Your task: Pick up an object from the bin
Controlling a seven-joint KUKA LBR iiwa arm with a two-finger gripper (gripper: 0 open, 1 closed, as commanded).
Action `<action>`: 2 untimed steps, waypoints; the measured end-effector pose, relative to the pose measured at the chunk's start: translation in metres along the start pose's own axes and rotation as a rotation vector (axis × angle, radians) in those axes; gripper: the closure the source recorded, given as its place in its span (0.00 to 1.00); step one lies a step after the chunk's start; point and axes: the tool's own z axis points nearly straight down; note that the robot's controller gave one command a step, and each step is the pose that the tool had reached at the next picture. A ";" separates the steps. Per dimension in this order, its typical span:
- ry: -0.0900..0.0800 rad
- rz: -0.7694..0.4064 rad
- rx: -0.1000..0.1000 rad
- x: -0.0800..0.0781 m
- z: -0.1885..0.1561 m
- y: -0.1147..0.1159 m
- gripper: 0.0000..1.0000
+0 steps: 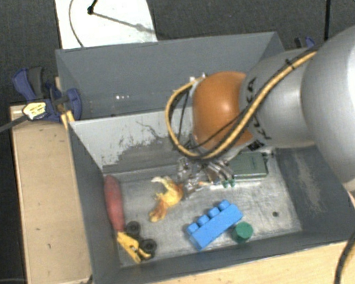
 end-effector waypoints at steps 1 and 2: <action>0.006 -0.001 0.000 0.002 -0.004 0.000 1.00; 0.016 -0.001 -0.001 0.004 -0.023 0.000 1.00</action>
Offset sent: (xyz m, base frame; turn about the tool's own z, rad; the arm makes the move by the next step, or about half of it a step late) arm 0.0000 -0.0001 0.0238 0.0000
